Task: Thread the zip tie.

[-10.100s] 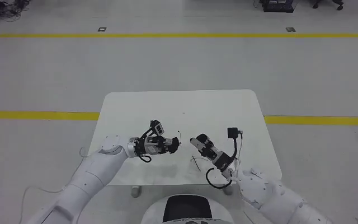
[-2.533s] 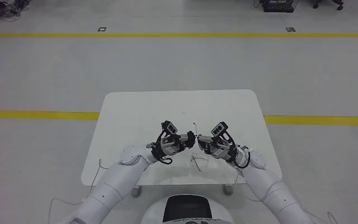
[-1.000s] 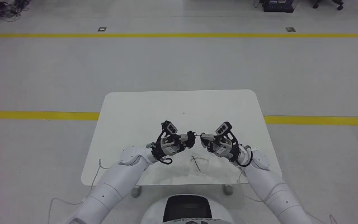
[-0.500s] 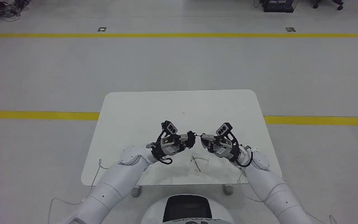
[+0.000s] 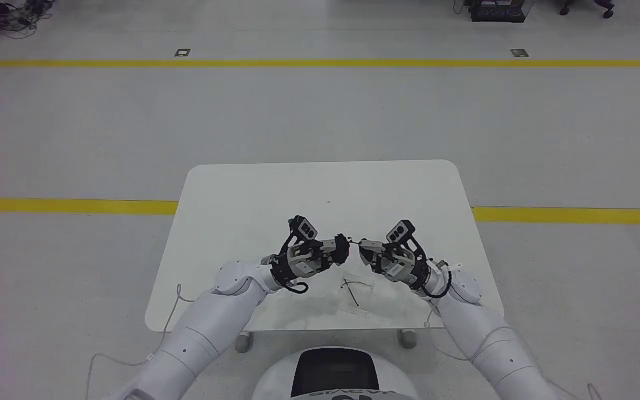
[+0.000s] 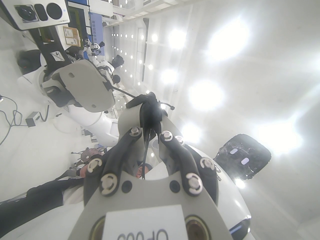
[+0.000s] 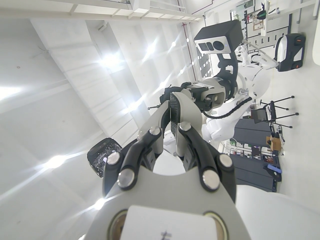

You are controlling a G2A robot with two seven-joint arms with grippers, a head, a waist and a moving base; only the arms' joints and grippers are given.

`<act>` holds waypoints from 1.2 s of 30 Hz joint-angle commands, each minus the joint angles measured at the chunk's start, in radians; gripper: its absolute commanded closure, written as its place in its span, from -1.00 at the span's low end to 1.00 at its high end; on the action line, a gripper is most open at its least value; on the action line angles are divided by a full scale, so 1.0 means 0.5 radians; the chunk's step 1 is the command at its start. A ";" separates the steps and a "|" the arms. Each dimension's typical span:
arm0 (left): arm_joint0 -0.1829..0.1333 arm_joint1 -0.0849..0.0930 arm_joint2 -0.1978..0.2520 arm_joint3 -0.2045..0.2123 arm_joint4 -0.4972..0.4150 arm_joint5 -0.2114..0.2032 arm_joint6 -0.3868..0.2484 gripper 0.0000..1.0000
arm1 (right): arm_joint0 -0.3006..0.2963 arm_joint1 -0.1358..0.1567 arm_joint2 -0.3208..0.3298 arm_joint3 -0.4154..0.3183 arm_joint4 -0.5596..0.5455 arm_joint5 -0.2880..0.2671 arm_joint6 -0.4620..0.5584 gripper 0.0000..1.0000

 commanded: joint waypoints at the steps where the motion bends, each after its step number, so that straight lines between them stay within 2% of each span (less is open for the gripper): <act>1: 0.000 0.000 0.000 0.000 0.000 0.000 0.000 1.00 | 0.002 -0.002 -0.001 0.006 -0.002 0.002 0.000 1.00; 36: 0.000 0.000 0.000 0.000 0.000 0.000 0.000 1.00 | 0.033 -0.026 -0.013 0.095 -0.051 0.030 0.002 1.00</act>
